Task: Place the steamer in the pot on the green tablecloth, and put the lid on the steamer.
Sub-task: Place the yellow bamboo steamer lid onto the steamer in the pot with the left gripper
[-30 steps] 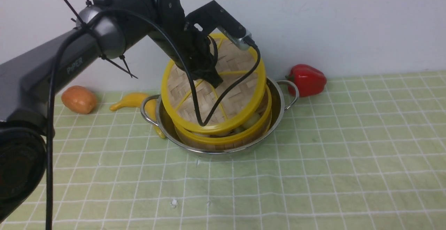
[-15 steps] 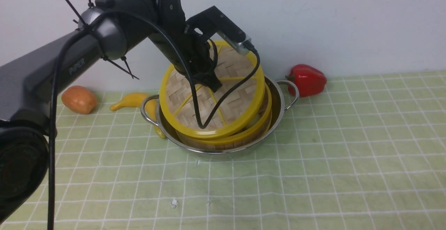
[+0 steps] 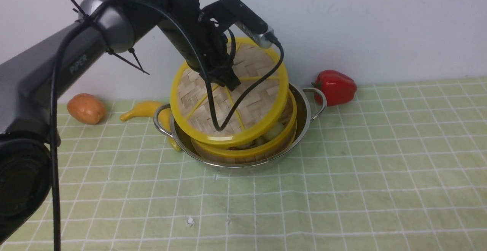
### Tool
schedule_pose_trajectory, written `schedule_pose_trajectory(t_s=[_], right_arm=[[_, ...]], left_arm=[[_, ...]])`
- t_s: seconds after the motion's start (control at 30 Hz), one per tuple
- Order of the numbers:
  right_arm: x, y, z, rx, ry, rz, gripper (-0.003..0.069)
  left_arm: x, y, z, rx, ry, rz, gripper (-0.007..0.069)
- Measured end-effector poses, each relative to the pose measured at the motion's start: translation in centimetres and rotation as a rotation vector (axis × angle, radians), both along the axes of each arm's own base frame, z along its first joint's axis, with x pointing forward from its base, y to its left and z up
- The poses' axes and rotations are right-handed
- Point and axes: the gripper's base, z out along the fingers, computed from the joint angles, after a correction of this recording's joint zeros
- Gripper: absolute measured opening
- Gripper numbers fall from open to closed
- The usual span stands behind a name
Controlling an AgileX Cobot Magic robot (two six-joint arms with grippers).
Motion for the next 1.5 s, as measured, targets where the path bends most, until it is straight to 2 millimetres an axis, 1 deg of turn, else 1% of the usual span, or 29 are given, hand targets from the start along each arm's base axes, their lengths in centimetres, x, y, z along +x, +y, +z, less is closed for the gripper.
schedule_pose_trajectory(t_s=[0.07,0.23,0.37,0.4,0.43,0.47,0.5,0.57,0.63,0.73,0.83,1.0,1.1,1.23,1.3,1.37,1.47,1.5], right_arm=[[0.0,0.0,0.0,0.000,0.000,0.000,0.0240],[0.0,0.0,0.0,0.000,0.000,0.000,0.0240],[0.0,0.0,0.0,0.000,0.000,0.000,0.0240],[0.0,0.0,0.0,0.000,0.000,0.000,0.0240],[0.0,0.0,0.0,0.000,0.000,0.000,0.0240],[0.0,0.0,0.0,0.000,0.000,0.000,0.0240],[0.0,0.0,0.0,0.000,0.000,0.000,0.0240],[0.0,0.0,0.0,0.000,0.000,0.000,0.0240],[0.0,0.0,0.0,0.000,0.000,0.000,0.0240],[0.0,0.0,0.0,0.000,0.000,0.000,0.0240],[0.0,0.0,0.0,0.000,0.000,0.000,0.0240],[0.0,0.0,0.0,0.000,0.000,0.000,0.0240],[0.0,0.0,0.0,0.000,0.000,0.000,0.0240],[0.0,0.0,0.0,0.000,0.000,0.000,0.0240],[0.0,0.0,0.0,0.000,0.000,0.000,0.0240],[0.0,0.0,0.0,0.000,0.000,0.000,0.0240],[0.0,0.0,0.0,0.000,0.000,0.000,0.0240],[0.0,0.0,0.0,0.000,0.000,0.000,0.0240]], left_arm=[[-0.1,0.0,0.8,0.002,0.007,0.000,0.0123],[-0.2,0.1,0.9,0.006,0.026,-0.001,0.0123],[0.3,-0.3,-0.6,0.013,0.058,-0.013,0.0123],[0.5,-0.5,-1.4,0.024,0.068,-0.021,0.0123],[0.5,-0.4,-1.4,0.025,0.068,-0.021,0.0123],[0.8,-0.7,-2.3,0.037,0.075,-0.028,0.0123],[1.0,-1.0,-2.7,0.040,0.068,-0.034,0.0123],[1.1,-1.4,-3.0,0.039,0.048,-0.048,0.0123],[1.2,-1.9,-3.0,0.037,0.024,-0.065,0.0123],[1.1,-3.2,-2.8,0.019,-0.033,-0.097,0.0123],[1.0,-3.6,-2.7,0.014,-0.037,-0.105,0.0123],[0.9,-3.2,-2.8,0.057,-0.011,-0.073,0.0123],[1.0,-2.7,-1.9,0.097,-0.007,-0.030,0.0123],[0.8,-2.2,-0.1,0.118,-0.006,0.012,0.0123],[0.8,-2.2,0.3,0.118,-0.015,0.015,0.0123],[0.8,-2.2,0.3,0.119,-0.014,0.015,0.0123],[1.0,-2.5,-0.6,0.111,0.012,0.000,0.0123],[1.2,-2.7,-1.2,0.111,0.020,-0.008,0.0123]])
